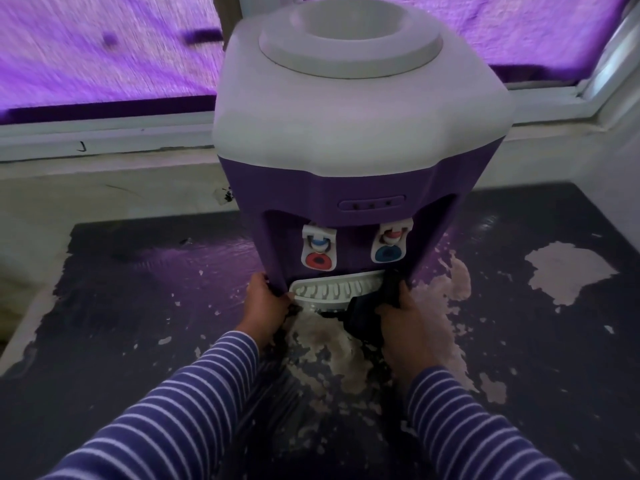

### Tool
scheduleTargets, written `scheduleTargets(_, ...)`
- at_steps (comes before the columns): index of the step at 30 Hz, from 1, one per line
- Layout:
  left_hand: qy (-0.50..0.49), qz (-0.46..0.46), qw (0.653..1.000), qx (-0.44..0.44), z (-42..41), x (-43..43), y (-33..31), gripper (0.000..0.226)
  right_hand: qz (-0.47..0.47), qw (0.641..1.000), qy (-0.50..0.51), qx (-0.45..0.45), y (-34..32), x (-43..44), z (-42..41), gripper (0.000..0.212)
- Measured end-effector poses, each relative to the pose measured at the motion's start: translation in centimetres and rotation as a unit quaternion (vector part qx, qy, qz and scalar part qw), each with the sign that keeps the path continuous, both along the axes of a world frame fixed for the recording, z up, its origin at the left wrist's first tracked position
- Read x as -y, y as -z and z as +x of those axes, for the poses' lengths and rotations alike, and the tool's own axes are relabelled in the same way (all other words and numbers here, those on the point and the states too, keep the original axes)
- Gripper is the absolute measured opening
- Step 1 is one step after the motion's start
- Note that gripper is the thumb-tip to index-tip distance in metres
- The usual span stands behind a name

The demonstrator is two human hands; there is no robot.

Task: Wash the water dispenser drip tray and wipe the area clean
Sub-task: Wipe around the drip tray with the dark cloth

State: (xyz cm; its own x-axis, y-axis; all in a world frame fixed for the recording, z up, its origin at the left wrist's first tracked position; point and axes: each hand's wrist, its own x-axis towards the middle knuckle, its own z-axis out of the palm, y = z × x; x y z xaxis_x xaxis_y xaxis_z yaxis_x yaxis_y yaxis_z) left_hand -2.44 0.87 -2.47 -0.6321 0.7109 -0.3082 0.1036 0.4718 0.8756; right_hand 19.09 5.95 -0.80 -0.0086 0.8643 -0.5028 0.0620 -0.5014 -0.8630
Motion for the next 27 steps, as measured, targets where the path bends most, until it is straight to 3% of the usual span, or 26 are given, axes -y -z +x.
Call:
scheduleTargets(6, -0.002, -0.005, 1.0, -0.009, 0.1, -0.1, -0.3, 0.04, -0.009, 0.996, -0.082, 0.039, 0.9, 3.1, -2.0, 0.073)
scheduleTargets(11, 0.001, -0.006, 1.0, -0.003, 0.0, 0.1, -0.5, 0.043, -0.027, 0.999, -0.011, -0.016, 0.2, 0.7, 0.0, 0.065)
scheduleTargets(14, 0.006, -0.008, 1.0, -0.013, 0.0, 0.1, -0.7, 0.042, -0.044, 0.996, 0.04, -0.062, -1.0, -0.3, 0.0, 0.071)
scheduleTargets(20, 0.001, -0.009, 1.0, -0.024, 0.3, 0.1, -1.1, 0.04, -0.011, 0.991, -0.087, 0.097, -0.9, 3.3, -2.8, 0.068)
scheduleTargets(23, 0.008, -0.014, 1.0, -0.022, 0.2, 0.1, -1.2, 0.041, -0.02, 0.99, -0.113, 0.084, -0.3, 3.8, -3.5, 0.07)
scheduleTargets(27, 0.013, -0.015, 1.0, -0.021, 0.0, 0.2, -1.2, 0.041, -0.045, 0.998, -0.031, 0.044, -0.4, 2.5, -1.9, 0.07)
